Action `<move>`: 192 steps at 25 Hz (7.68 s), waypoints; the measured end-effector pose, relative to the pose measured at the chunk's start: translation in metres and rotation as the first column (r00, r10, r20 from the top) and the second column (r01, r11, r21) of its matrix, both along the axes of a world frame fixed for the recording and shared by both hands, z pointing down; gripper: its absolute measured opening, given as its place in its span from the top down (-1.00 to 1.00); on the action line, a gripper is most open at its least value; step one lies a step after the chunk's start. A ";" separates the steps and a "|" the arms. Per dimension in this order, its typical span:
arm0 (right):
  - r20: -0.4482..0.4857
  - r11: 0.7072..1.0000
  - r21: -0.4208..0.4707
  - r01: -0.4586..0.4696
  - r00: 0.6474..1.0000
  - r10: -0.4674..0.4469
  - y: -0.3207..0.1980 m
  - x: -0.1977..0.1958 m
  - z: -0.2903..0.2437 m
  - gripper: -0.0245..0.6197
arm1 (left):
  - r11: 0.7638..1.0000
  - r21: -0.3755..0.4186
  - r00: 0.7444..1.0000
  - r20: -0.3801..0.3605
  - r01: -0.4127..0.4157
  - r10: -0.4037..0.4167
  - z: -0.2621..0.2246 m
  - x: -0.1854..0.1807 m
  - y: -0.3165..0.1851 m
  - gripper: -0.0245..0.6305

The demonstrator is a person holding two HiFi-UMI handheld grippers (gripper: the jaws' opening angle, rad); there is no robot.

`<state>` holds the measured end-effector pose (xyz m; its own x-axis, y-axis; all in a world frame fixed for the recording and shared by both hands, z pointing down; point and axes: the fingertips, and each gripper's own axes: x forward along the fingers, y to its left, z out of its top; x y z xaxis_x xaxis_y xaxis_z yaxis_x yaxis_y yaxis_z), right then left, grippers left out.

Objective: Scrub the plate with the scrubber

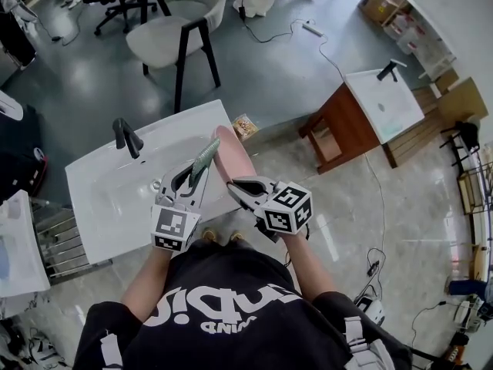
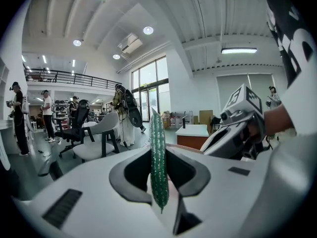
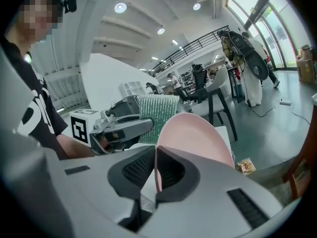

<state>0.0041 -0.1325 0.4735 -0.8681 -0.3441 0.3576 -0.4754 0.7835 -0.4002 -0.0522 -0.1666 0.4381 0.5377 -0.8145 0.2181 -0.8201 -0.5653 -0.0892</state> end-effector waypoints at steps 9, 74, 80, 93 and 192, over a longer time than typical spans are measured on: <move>-0.020 0.985 0.020 0.172 0.985 -0.172 0.031 -0.007 -0.012 0.84 | 0.999 -0.026 1.000 -0.009 0.026 -0.026 0.001 -0.021 -0.019 0.66; 0.583 0.995 0.060 0.081 0.806 -0.101 0.002 0.016 -0.110 0.78 | 0.919 -0.361 0.983 -0.148 -0.159 0.112 0.111 0.034 0.010 0.66; 0.605 0.999 0.048 0.020 0.795 -0.045 -0.010 0.025 -0.107 0.78 | 0.905 -0.376 0.976 -0.156 -0.199 0.150 0.104 0.046 0.021 0.66; 0.546 0.994 0.057 -0.097 0.836 0.050 -0.037 0.040 -0.091 0.78 | 0.885 -0.355 0.952 -0.173 -0.301 0.254 0.075 0.065 0.047 0.66; 0.666 0.996 -0.077 0.055 0.746 0.011 0.019 0.015 -0.072 0.75 | 0.928 -0.321 0.910 -0.413 -0.191 0.044 0.033 0.017 -0.006 0.66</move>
<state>0.0196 -0.1140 0.4020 -0.9038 -0.3183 -0.2862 -0.0464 0.7375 -0.6738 -0.0353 -0.1729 0.4714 0.7247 -0.6511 0.2254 -0.6713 -0.5936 0.4438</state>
